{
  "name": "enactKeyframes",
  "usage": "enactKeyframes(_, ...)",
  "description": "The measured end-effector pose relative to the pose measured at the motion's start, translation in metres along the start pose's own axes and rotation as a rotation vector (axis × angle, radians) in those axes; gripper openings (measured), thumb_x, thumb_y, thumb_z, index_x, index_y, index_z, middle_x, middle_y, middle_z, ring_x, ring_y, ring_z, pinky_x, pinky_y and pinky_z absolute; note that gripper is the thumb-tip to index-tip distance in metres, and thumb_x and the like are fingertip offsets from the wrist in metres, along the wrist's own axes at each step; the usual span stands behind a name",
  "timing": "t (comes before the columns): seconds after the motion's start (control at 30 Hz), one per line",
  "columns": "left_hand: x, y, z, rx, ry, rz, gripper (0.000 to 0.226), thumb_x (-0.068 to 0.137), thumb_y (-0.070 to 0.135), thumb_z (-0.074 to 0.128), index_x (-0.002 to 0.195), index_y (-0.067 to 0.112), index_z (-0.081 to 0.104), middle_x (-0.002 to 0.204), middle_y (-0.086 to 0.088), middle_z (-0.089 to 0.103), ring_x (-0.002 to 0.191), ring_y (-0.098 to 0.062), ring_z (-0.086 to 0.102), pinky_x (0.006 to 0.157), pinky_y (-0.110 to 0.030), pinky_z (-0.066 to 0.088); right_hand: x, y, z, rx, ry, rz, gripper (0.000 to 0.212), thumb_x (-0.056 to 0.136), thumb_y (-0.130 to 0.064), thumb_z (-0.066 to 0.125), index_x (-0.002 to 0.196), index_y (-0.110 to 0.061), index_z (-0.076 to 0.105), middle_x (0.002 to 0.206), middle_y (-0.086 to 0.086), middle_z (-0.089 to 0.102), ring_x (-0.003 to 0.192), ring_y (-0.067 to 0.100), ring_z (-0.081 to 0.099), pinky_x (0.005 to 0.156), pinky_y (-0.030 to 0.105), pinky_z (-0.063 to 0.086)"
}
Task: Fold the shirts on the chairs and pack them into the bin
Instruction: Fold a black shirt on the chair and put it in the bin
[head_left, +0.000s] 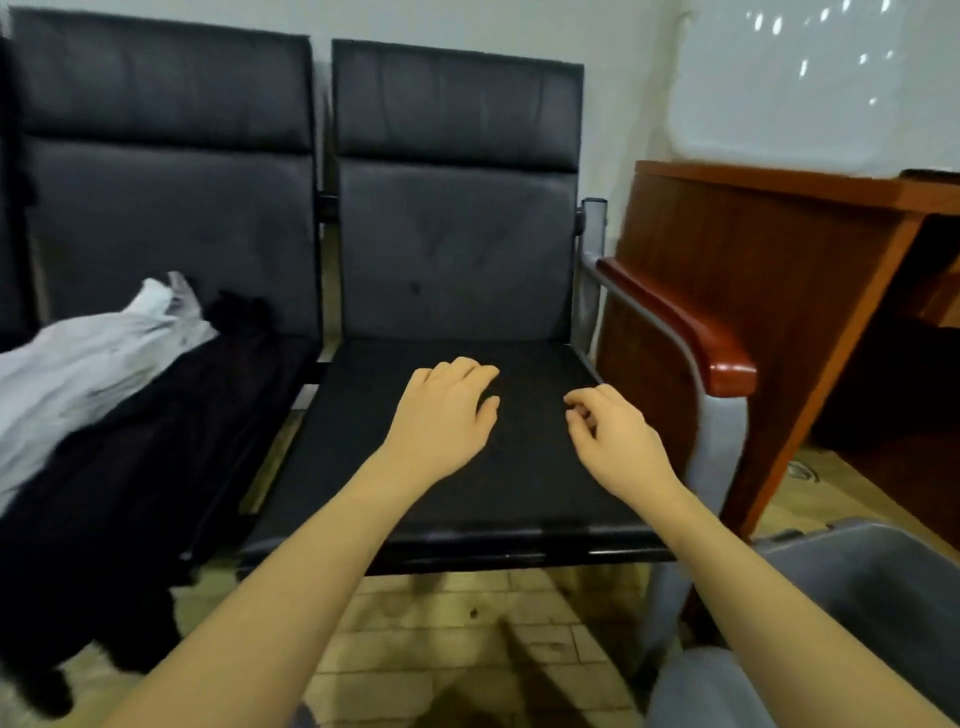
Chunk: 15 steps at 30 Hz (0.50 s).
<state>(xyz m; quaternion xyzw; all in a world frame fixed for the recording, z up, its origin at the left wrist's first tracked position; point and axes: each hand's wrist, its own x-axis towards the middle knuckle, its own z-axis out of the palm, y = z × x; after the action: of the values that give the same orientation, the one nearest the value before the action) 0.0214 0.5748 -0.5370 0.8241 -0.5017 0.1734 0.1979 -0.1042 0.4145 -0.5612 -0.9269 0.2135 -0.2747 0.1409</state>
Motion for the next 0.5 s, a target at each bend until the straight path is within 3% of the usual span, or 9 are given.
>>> enactKeyframes(0.23, -0.072, -0.135, -0.057, 0.133, 0.021, -0.291, 0.039, 0.098, 0.032, 0.043, 0.135, 0.021, 0.049, 0.132, 0.003, 0.052, 0.116, -0.017, 0.05, 0.097, -0.031, 0.032, 0.053, -0.144, 0.085, 0.129, -0.144, -0.196, 0.028, 0.099, -0.026, 0.046, 0.123, -0.018, 0.056, 0.106, -0.008, 0.052, 0.09, 0.009, 0.055, 0.076, 0.029, 0.048)
enactKeyframes(0.5, -0.161, -0.252, -0.075, 0.163, -0.036, -0.637, 0.038, 0.097, 0.032, 0.045, 0.133, 0.019, 0.051, 0.134, 0.001, 0.05, 0.125, -0.02, 0.042, 0.104, -0.037, 0.028, 0.068, -0.266, 0.191, 0.22, -0.295, -0.327, 0.026, 0.095, -0.031, 0.053, 0.114, -0.016, 0.064, 0.107, 0.001, 0.061, 0.1, 0.02, 0.06, 0.093, 0.041, 0.045)
